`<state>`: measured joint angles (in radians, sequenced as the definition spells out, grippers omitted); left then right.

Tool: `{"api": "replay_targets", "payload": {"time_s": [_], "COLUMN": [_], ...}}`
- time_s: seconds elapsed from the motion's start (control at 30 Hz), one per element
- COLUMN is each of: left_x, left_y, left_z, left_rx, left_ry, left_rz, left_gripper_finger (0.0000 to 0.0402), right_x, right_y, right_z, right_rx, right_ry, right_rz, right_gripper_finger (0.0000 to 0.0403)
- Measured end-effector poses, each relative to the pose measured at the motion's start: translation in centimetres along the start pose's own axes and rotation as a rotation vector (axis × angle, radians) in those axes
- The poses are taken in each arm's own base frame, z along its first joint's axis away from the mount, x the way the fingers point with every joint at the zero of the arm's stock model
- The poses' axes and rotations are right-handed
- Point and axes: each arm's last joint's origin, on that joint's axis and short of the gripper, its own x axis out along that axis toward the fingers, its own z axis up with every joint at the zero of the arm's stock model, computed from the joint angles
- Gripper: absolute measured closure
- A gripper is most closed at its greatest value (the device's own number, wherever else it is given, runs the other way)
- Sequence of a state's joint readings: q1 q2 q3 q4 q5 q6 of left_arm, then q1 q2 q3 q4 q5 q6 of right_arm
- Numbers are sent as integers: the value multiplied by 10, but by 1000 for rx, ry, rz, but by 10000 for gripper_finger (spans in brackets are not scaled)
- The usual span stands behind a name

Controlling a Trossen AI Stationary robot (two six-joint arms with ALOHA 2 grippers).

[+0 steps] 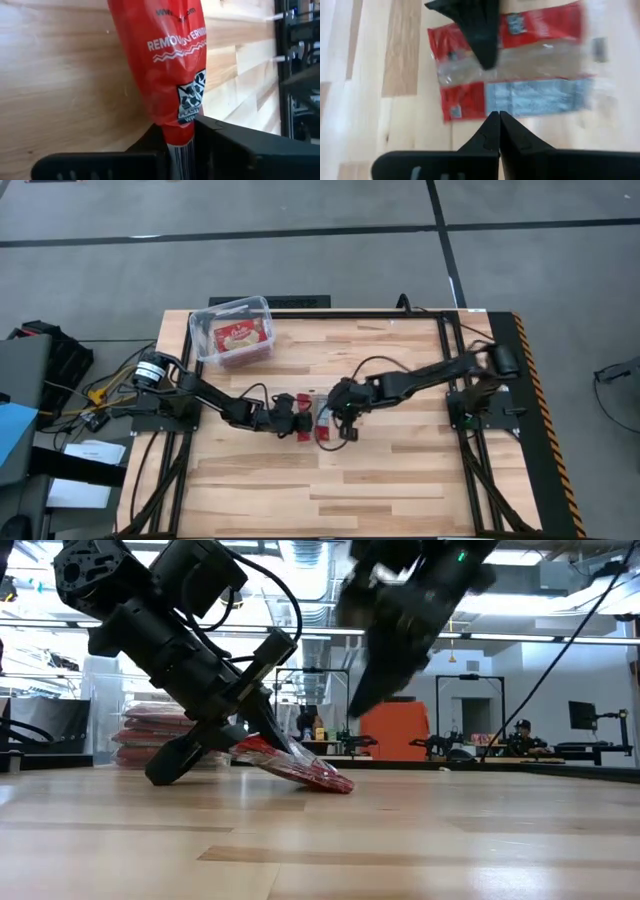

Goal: Sort popcorn bags into baskets
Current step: Put the red popcorn bag into the transparent bin

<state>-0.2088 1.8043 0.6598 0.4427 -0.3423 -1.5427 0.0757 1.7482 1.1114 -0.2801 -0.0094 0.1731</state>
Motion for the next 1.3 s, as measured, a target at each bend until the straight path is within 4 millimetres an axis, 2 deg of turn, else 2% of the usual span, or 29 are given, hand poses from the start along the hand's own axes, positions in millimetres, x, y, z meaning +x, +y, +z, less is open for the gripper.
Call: {"api": "replay_targets", "payload": {"time_s": [0.17, 0.33, 0.43, 0.53, 0.7, 0.9, 1.07, 1.2, 1.3], "left_x": [-7, -32, -48, -68, -106, -163, -210, -237, -250], "left_y": [-15, -41, -57, -76, -105, -126, -129, -119, -102], "left_z": [10, 33, 51, 75, 118, 182, 231, 261, 276], "left_rx": [54, 117, 181, 246, 408, 626, 741, 798, 796], "left_ry": [26, 50, 63, 69, 172, 144, 100, 49, 68], "left_rz": [-65, -148, -150, -169, -152, 119, 281, 397, 497], "left_gripper_finger": [385, 395, 398, 399, 399, 399, 399, 399, 400], "right_x": [-54, -103, -126, -139, -144, -138, -137, -137, -137], "right_y": [-6, -17, -27, -37, -54, -62, -62, -62, -63], "right_z": [6, 7, 4, 1, -9, -10, -10, -11, -11], "right_rx": [-50, -50, -29, -9, 18, 5, -20, -34, -36], "right_ry": [-44, -101, -130, -156, -133, -108, -94, -86, -84], "right_rz": [-91, -197, -259, -307, -347, -360, -358, -358, -355], "right_gripper_finger": [390, 389, 383, 381, 390, 384, 377, 387, 391]}}
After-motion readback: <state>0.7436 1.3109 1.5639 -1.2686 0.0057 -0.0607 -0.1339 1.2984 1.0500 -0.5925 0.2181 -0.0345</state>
